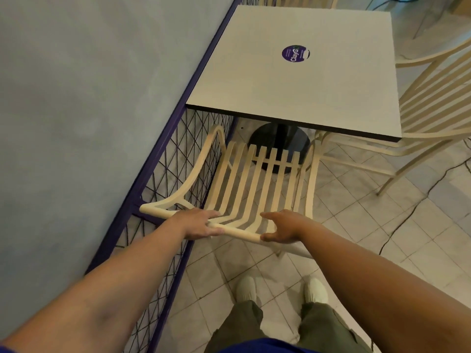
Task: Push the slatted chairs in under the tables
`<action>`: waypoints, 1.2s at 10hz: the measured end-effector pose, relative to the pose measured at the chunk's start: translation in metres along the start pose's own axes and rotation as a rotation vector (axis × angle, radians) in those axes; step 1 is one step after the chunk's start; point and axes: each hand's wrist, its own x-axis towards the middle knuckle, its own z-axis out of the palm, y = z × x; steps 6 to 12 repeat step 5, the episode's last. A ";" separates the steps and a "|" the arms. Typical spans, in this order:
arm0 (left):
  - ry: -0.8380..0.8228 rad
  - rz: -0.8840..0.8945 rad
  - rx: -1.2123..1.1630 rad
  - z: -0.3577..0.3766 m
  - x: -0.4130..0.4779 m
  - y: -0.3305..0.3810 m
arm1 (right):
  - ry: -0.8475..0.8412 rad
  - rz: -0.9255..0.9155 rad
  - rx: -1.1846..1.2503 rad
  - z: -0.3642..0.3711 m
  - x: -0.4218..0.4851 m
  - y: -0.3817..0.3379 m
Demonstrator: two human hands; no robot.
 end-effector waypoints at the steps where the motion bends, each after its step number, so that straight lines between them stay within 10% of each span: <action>1: 0.048 -0.050 -0.026 0.002 -0.012 0.020 | -0.025 -0.049 -0.030 -0.013 -0.001 0.010; 5: 0.337 -0.336 -0.285 0.026 -0.094 0.176 | -0.011 -0.337 -0.324 -0.089 -0.066 0.043; 12: 0.337 -0.336 -0.285 0.026 -0.094 0.176 | -0.011 -0.337 -0.324 -0.089 -0.066 0.043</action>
